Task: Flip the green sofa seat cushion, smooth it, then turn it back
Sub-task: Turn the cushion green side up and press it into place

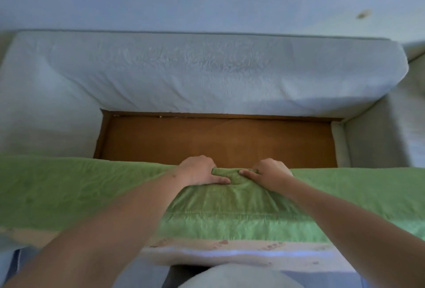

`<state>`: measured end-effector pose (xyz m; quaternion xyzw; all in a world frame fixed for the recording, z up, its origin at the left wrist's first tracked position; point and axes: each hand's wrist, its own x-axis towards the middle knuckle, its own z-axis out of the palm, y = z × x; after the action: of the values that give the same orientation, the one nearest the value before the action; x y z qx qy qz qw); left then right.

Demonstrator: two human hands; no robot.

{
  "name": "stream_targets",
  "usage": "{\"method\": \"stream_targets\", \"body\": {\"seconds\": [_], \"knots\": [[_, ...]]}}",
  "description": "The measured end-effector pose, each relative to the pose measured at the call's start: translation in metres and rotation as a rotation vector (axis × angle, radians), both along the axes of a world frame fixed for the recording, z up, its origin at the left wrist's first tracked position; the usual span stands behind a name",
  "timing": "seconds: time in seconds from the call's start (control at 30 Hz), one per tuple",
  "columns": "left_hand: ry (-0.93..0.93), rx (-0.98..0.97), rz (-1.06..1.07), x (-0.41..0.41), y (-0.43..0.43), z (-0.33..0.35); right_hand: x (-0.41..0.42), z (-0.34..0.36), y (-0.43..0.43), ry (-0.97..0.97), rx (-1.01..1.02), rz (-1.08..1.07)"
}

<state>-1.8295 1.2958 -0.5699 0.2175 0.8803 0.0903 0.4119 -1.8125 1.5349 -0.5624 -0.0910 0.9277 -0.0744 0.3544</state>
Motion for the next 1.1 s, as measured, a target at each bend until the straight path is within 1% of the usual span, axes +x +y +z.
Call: {"method": "stream_targets", "body": {"seconds": [0.13, 0.27, 0.33, 0.4, 0.47, 0.53, 0.6, 0.67, 0.73, 0.8, 0.9, 0.93, 1.0, 1.03, 1.1], "knots": [[0.206, 0.053, -0.098, -0.007, 0.006, 0.05, -0.002, 0.048, 0.014, 0.085, -0.036, 0.035], [0.383, 0.075, -0.139, -0.05, 0.013, 0.108, -0.033, 0.103, 0.024, 0.199, -0.103, 0.027], [0.461, 0.093, -0.123, -0.081, 0.014, 0.138, -0.061, 0.129, 0.025, 0.316, -0.118, 0.046], [0.5, 0.132, -0.072, -0.108, 0.014, 0.163, -0.092, 0.147, 0.025, 0.42, -0.122, 0.062], [0.554, 0.142, -0.046, -0.132, 0.013, 0.177, -0.123, 0.16, 0.025, 0.471, -0.133, 0.074], [0.646, 0.134, -0.034, -0.159, 0.008, 0.182, -0.155, 0.163, 0.024, 0.515, -0.142, 0.094], [0.731, 0.121, -0.03, -0.178, 0.008, 0.178, -0.183, 0.156, 0.024, 0.549, -0.122, 0.116], [0.847, 0.1, -0.031, -0.194, 0.019, 0.16, -0.208, 0.145, 0.032, 0.635, -0.034, 0.136], [0.923, 0.075, 0.025, -0.212, 0.034, 0.139, -0.234, 0.133, 0.041, 0.706, 0.013, 0.082], [0.895, 0.002, 0.1, -0.225, 0.025, 0.115, -0.254, 0.115, 0.031, 0.692, -0.01, 0.054], [0.685, -0.041, 0.209, -0.216, -0.01, 0.063, -0.25, 0.06, -0.006, 0.553, -0.045, 0.072], [0.69, -0.051, 0.226, -0.202, -0.019, 0.042, -0.24, 0.037, -0.01, 0.559, -0.056, 0.063], [0.784, -0.033, 0.238, -0.181, -0.016, 0.015, -0.224, 0.014, -0.005, 0.631, -0.086, -0.018], [0.836, -0.02, 0.224, -0.173, -0.013, 0.01, -0.218, 0.008, 0.001, 0.668, -0.101, -0.028], [0.855, 0.01, 0.215, -0.165, -0.008, 0.014, -0.206, 0.008, 0.006, 0.667, -0.14, -0.01]]}}
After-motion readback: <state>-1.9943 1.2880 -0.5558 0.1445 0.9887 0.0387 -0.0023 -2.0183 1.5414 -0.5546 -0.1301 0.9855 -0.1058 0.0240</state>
